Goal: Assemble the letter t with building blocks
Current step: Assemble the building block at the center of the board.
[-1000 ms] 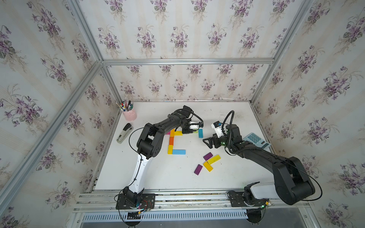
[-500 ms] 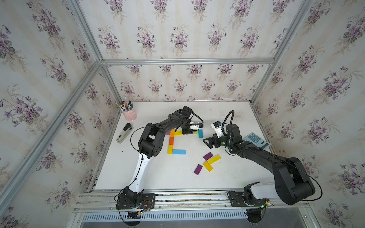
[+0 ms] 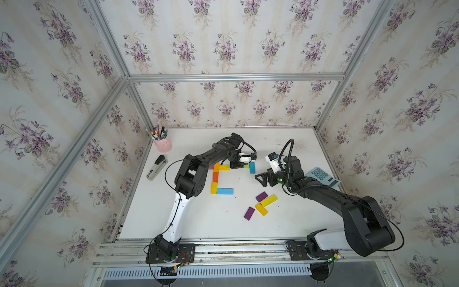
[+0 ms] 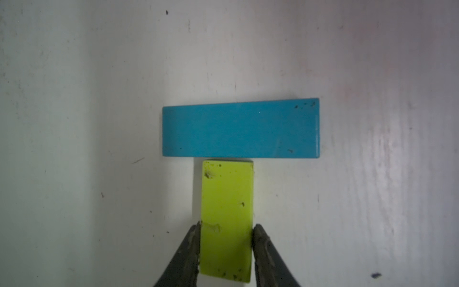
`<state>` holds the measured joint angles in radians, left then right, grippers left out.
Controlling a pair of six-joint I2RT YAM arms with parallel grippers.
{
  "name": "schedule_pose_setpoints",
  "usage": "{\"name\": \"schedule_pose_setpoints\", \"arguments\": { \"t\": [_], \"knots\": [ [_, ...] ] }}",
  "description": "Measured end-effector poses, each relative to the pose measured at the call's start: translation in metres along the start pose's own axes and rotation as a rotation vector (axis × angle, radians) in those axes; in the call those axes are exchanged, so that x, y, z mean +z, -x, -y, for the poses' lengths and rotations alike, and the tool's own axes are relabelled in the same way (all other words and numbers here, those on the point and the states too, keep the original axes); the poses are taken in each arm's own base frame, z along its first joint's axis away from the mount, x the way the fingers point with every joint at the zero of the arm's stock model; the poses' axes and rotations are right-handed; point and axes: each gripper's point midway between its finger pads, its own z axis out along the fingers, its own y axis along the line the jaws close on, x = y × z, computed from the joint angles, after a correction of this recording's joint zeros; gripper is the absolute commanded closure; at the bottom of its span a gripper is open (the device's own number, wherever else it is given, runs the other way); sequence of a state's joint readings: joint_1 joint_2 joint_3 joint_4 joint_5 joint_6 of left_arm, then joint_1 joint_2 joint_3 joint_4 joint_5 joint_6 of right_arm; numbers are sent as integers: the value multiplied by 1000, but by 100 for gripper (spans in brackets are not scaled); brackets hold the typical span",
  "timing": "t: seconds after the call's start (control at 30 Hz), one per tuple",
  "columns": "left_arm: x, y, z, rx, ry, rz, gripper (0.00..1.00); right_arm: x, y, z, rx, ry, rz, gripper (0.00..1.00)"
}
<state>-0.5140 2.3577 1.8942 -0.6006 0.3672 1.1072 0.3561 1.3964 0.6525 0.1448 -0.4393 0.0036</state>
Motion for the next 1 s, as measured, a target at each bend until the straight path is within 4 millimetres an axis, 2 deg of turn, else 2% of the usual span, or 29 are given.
{"name": "schedule_pose_setpoints", "arguments": {
  "t": [0.63,1.0],
  "knots": [
    [0,2,2,-10,-9,14,64,3,-1,0,1,12,-9,0],
    [1,2,3,-12,-15,16,60,4,-2,-2,3,21,-13,0]
  ]
}}
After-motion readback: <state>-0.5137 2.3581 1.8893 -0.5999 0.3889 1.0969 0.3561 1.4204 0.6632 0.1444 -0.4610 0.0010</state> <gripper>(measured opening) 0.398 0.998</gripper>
